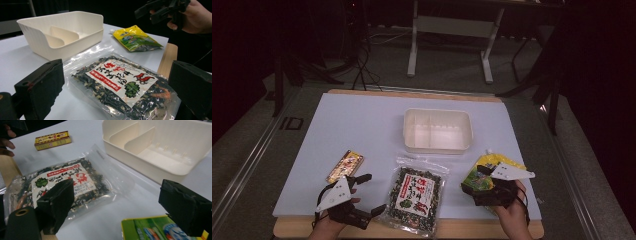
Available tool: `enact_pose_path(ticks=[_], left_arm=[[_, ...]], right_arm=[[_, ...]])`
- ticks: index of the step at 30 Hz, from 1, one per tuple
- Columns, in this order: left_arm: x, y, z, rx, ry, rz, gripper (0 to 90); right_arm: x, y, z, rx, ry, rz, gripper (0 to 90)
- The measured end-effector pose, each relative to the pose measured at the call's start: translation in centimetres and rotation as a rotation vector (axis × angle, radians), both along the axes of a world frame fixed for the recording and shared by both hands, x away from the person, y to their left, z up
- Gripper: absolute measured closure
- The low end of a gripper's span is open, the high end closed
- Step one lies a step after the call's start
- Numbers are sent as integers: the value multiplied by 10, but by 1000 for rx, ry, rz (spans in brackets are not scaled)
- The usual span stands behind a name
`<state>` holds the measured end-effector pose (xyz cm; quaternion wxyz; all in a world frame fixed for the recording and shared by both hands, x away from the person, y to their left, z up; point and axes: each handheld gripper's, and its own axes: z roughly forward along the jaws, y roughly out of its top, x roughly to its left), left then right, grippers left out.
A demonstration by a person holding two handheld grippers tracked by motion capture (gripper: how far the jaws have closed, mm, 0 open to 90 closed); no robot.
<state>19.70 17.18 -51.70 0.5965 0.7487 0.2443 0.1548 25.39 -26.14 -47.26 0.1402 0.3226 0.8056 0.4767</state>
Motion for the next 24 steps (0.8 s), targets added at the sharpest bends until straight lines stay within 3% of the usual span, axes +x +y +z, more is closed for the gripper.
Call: enact_pose_path(ticks=[2, 6, 12, 17, 24], left_arm=[[0, 0, 0, 4, 6, -2, 7], [1, -1, -1, 10, 14, -8, 7], [0, -3, -2, 17, 17, -14, 7], [0, -3, -2, 24, 18, -16, 7], [0, -4, -3, 30, 18, -17, 7]], right_arm=[[6, 5, -2, 11, 37, 21, 125], [15, 12, -6, 22, 63, 68, 106], [34, 21, -17, -7, 147, 111, 106], [50, 25, -25, -9, 202, 135, 158], [70, 27, -30, -40, 229, 131, 244]])
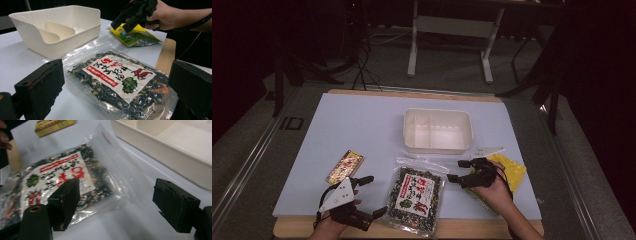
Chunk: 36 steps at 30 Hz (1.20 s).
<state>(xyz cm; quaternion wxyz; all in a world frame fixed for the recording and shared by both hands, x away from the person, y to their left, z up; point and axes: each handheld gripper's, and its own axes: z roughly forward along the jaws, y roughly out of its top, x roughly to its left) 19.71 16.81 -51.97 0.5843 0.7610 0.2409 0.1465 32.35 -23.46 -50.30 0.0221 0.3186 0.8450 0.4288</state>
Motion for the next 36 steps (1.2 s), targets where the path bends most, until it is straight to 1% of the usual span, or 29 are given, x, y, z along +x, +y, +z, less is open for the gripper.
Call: enact_pose_path(ticks=[1, 2, 3, 5, 9, 10, 13, 15, 17, 20, 22, 24, 25, 26, 30, 31, 33, 34, 35, 36], left_arm=[[0, 0, 0, 1, 2, 0, 7], [0, 0, -1, 3, 2, -1, 7], [1, 0, -1, 3, 2, -1, 7], [1, 0, -1, 3, 3, -2, 7], [1, 0, 0, 8, 2, -2, 7], [1, 1, -1, 6, 2, 0, 7], [1, 2, -1, 0, 8, 5, 7], [2, 2, -1, -2, 10, 4, 7], [2, 1, -1, 10, 7, 2, 7], [1, 0, -2, 17, 5, 1, 7], [1, 0, -2, 16, 9, 0, 7], [2, 0, -2, 19, 9, -1, 7], [2, 0, -3, 19, 8, -1, 7], [2, -1, -3, 21, 8, -2, 7], [2, -1, -3, 21, 8, -2, 7], [2, -1, -3, 21, 9, -2, 7], [2, -1, -3, 21, 10, -3, 7], [2, -1, -3, 22, 11, -3, 7], [2, -1, -3, 23, 11, -3, 7], [2, -1, -3, 23, 11, -3, 7]], right_arm=[[2, 1, 0, -8, 8, 5, 245], [4, 1, -1, -21, 7, 5, 267], [7, 1, -1, -23, 18, 11, 296], [12, 2, -2, -31, 27, 8, 316], [21, 4, -7, -42, 64, 10, 334], [23, 4, -8, -46, 65, 6, 346], [30, 5, -12, -46, 94, 2, 384], [35, 5, -14, -49, 108, -2, 391], [38, 6, -16, -65, 111, 0, 397], [42, 8, -20, -69, 123, 10, 401], [45, 9, -21, -60, 139, 19, 406], [47, 10, -22, -64, 151, 25, 407], [49, 10, -23, -60, 166, 28, 410], [50, 11, -24, -58, 171, 28, 417], [53, 13, -29, -61, 220, 54, 433], [53, 14, -30, -60, 224, 56, 441], [54, 15, -31, -46, 247, 69, 447], [54, 15, -31, -41, 251, 70, 467], [55, 15, -32, -32, 262, 83, 491], [55, 16, -32, -26, 276, 91, 494]])
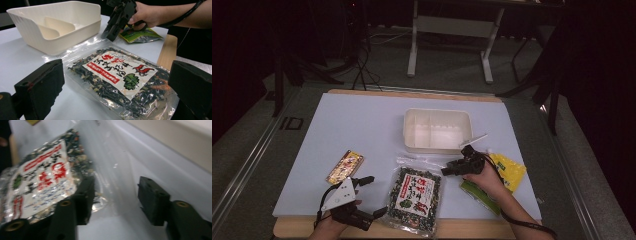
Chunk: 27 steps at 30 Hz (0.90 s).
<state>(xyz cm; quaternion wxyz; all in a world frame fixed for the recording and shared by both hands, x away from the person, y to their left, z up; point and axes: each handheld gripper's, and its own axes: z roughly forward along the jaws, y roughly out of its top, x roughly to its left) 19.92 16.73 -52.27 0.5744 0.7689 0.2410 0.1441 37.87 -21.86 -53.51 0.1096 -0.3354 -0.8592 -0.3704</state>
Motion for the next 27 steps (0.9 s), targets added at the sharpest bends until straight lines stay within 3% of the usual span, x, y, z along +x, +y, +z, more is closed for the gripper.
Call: enact_pose_path(ticks=[6, 11, 14, 21, 27], left_arm=[[0, 0, 0, 0, 0, 1, 7], [1, 0, 0, -1, 2, -1, 7], [1, 0, 0, -1, 3, -2, 7], [1, 0, -1, -2, 6, -3, 7], [1, -1, -1, -1, 10, -3, 7]], right_arm=[[1, 7, -3, 4, 33, 27, 565], [3, 7, 2, -23, 11, 42, 763], [2, 9, 4, -64, -15, 54, 871], [-4, 14, 16, -94, -70, 73, 895], [-10, 14, 28, -91, -117, 76, 896]])
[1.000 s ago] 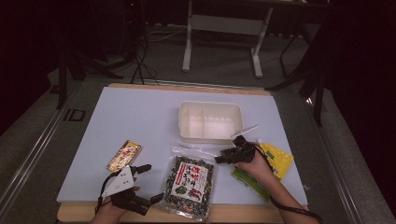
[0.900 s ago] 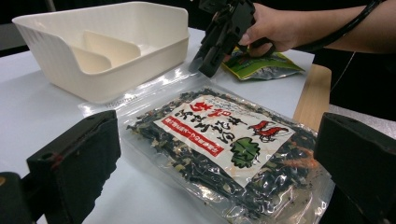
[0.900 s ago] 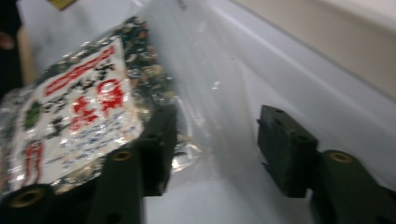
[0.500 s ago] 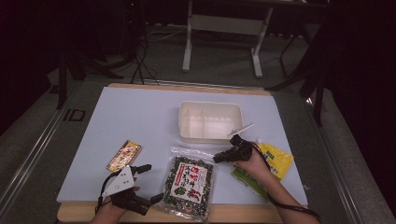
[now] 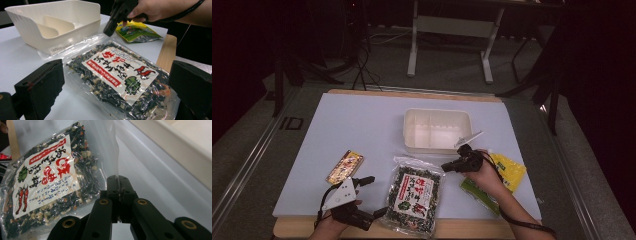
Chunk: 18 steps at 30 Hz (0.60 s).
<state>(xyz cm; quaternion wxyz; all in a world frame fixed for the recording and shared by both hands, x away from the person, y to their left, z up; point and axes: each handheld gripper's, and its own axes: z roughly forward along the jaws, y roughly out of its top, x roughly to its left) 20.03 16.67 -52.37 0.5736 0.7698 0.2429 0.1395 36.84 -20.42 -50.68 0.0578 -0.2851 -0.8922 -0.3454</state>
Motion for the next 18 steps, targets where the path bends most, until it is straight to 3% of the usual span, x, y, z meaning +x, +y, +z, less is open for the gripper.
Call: enact_pose_path(ticks=[12, 18], left_arm=[[5, 3, -2, 52, 37, 66, 7], [7, 6, 0, 38, 60, 111, 7]], right_arm=[[-15, 6, 38, 31, -128, 36, 897], [-25, 9, 59, 70, -183, 54, 898]])
